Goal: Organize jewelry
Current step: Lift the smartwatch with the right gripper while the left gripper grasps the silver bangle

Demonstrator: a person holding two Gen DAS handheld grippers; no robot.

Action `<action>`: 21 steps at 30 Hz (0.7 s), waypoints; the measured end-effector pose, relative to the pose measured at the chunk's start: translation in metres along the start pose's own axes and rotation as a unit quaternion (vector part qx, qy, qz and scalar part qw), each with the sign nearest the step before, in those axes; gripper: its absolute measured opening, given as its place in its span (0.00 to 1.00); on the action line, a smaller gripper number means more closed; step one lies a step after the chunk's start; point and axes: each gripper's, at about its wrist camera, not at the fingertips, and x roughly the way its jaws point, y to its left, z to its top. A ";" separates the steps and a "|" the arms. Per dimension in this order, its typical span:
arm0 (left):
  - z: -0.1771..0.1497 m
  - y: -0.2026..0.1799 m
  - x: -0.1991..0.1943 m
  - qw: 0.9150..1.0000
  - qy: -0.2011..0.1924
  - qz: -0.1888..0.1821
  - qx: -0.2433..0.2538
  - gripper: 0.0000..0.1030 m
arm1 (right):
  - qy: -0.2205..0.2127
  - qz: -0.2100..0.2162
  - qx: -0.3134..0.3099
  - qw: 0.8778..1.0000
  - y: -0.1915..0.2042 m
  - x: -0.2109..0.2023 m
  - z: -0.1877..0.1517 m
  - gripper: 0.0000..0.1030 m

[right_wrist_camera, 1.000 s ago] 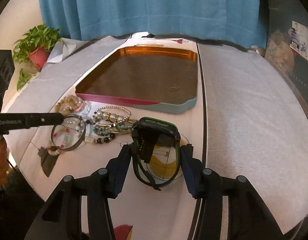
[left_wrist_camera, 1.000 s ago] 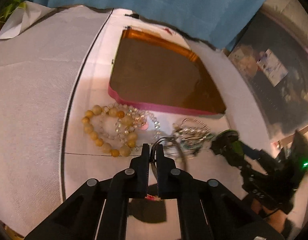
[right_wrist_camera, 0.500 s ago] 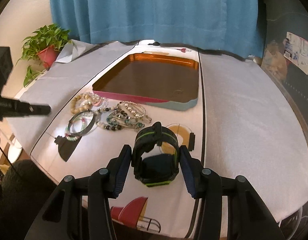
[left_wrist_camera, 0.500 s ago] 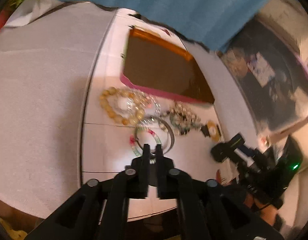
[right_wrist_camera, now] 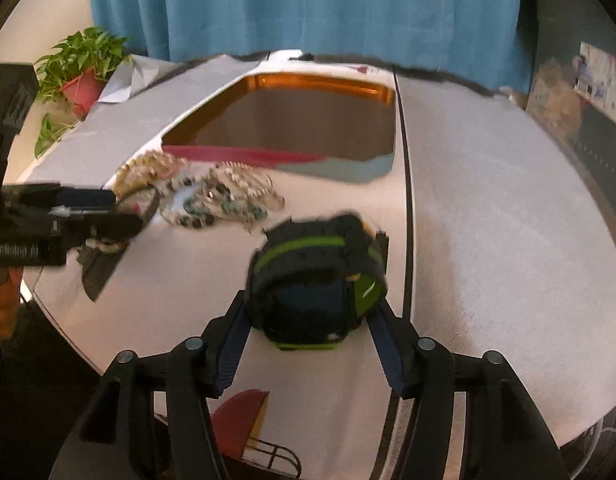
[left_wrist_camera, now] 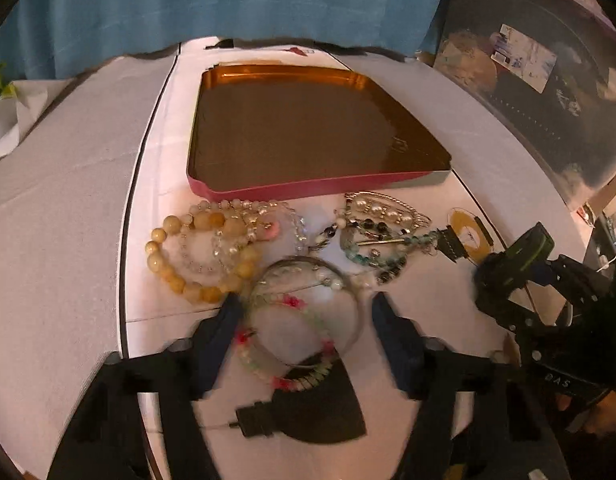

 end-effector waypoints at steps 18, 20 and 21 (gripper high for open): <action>0.009 -0.002 -0.032 0.999 -0.003 -0.010 -0.040 0.55 | -0.022 0.025 0.031 0.999 -0.008 -0.026 0.013 0.52; 0.007 -0.004 -0.040 0.999 -0.006 -0.008 -0.038 0.55 | -0.029 0.024 0.038 0.999 -0.008 -0.039 0.018 0.52; 0.005 -0.005 -0.048 0.999 -0.010 -0.005 -0.040 0.55 | -0.034 0.020 0.037 0.999 -0.006 -0.047 0.020 0.52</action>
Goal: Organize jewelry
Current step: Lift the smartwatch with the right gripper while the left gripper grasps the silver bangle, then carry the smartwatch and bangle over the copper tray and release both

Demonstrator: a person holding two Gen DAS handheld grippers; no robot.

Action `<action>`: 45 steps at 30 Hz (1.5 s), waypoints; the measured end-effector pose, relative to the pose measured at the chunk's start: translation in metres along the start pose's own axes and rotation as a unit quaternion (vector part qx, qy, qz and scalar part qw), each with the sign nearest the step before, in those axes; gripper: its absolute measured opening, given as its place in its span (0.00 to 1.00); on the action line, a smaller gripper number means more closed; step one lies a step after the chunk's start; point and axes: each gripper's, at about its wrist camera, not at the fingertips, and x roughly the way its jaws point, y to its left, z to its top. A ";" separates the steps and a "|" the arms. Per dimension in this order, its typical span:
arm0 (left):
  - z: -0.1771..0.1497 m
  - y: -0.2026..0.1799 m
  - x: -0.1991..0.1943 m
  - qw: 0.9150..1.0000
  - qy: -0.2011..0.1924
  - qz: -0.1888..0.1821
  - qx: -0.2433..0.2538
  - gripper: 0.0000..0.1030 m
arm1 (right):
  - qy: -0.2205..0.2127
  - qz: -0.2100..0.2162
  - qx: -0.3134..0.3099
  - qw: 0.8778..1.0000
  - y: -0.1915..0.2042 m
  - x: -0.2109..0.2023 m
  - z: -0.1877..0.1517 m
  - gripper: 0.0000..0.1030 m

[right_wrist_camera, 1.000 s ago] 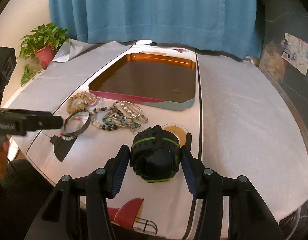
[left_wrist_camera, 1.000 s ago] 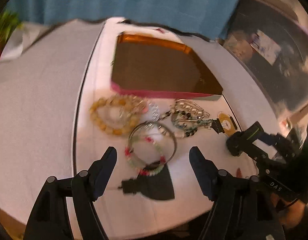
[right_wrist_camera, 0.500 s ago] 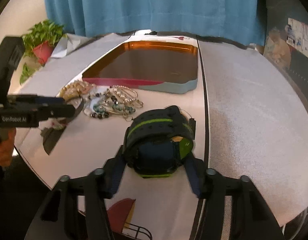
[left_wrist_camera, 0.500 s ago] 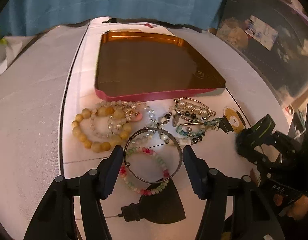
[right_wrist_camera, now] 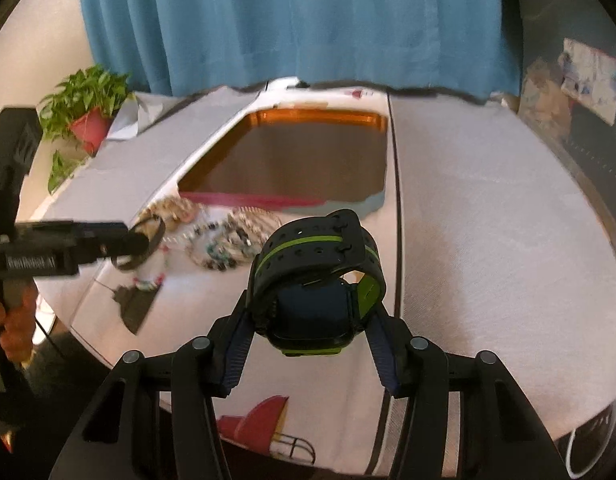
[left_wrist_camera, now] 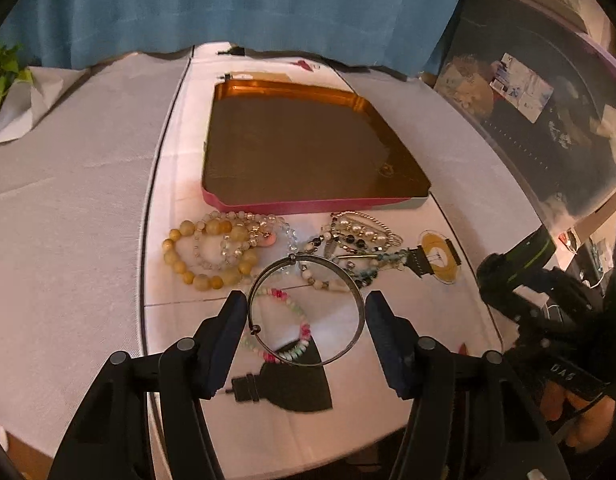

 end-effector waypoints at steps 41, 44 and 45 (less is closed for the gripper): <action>-0.064 -0.107 -0.238 0.977 -0.203 0.022 0.061 0.55 | -0.151 0.012 -0.048 0.987 0.107 -0.256 -0.015 0.52; -0.057 -0.103 -0.229 0.979 -0.197 0.022 0.054 0.55 | -0.147 0.010 -0.051 0.988 0.105 -0.250 -0.009 0.52; -0.057 -0.103 -0.227 0.979 -0.195 0.019 0.051 0.55 | -0.143 0.013 -0.049 0.988 0.105 -0.248 -0.007 0.52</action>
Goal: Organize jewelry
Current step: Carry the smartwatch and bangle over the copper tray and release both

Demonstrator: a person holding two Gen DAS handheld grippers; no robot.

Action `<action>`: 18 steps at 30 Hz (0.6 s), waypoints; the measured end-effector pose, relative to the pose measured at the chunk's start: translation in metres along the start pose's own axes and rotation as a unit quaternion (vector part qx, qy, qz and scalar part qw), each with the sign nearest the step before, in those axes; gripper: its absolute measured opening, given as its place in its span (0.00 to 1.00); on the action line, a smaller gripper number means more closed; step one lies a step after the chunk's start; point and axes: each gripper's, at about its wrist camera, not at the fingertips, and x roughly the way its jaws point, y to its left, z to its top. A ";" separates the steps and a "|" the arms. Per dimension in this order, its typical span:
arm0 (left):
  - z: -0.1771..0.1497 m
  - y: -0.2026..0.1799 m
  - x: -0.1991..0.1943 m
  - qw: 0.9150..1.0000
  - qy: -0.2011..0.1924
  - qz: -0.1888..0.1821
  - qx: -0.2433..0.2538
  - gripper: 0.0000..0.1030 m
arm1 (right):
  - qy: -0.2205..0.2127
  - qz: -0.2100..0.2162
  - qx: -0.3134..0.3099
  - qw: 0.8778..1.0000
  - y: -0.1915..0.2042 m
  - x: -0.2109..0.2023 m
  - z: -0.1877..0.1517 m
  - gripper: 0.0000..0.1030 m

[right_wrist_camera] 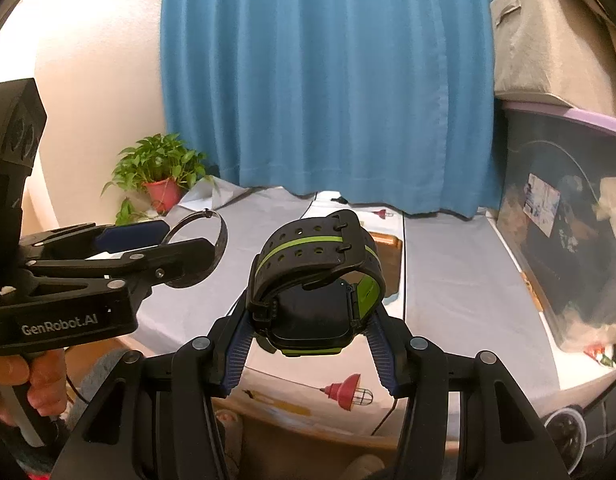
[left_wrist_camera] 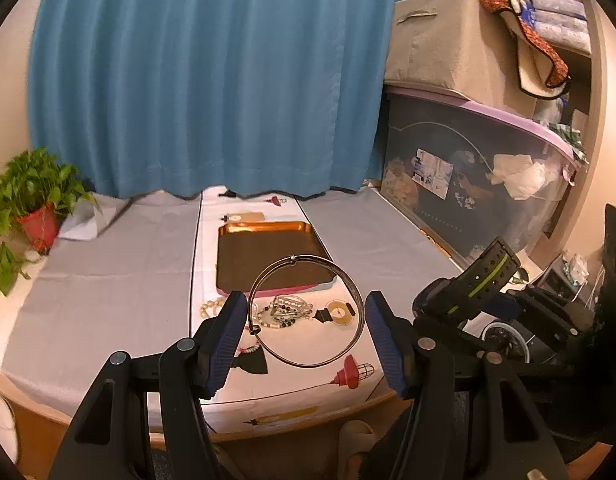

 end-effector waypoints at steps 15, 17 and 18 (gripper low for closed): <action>0.011 0.024 0.035 1.000 -0.019 0.003 0.002 0.55 | 0.023 -0.031 -0.031 0.999 -0.004 0.033 0.022 0.52; 0.014 0.030 0.047 1.000 -0.015 0.005 0.001 0.55 | 0.026 -0.032 -0.035 0.999 -0.010 0.042 0.027 0.52; 0.017 0.036 0.058 1.000 -0.010 0.003 -0.004 0.55 | 0.028 -0.032 -0.035 0.998 -0.013 0.049 0.028 0.52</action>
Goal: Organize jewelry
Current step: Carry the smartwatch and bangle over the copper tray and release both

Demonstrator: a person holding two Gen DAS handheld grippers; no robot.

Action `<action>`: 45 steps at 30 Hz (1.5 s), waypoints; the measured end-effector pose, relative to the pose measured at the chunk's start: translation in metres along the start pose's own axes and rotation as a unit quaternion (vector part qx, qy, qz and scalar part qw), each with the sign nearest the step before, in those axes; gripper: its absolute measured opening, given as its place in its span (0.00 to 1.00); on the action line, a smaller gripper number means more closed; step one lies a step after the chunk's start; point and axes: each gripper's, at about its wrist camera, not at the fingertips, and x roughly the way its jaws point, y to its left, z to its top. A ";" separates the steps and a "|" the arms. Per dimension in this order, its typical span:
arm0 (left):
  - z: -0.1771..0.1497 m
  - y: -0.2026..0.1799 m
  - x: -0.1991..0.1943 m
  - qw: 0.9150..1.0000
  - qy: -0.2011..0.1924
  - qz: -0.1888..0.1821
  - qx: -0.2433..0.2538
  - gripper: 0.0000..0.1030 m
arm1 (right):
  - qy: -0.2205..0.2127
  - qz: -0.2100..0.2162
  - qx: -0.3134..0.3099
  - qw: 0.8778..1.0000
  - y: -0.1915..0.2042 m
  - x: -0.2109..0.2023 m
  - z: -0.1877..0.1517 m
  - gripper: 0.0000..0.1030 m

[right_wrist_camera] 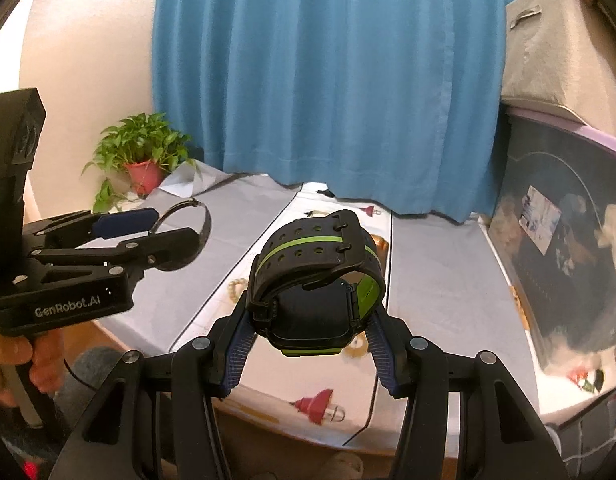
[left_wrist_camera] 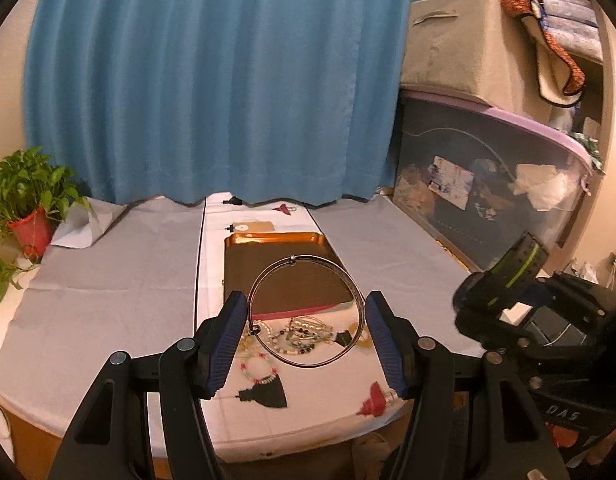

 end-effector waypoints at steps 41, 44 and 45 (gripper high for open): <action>-0.023 0.107 0.313 0.982 0.169 -0.007 -0.087 0.57 | 0.235 0.073 0.030 0.969 -0.088 0.393 -0.018 0.55; -0.018 0.107 0.302 0.982 0.156 -0.018 -0.107 0.64 | 0.219 0.067 0.036 0.973 -0.089 0.381 -0.020 0.77; -0.014 0.103 0.293 0.985 0.143 -0.020 -0.096 0.70 | 0.206 0.069 0.042 0.975 -0.091 0.372 -0.020 0.78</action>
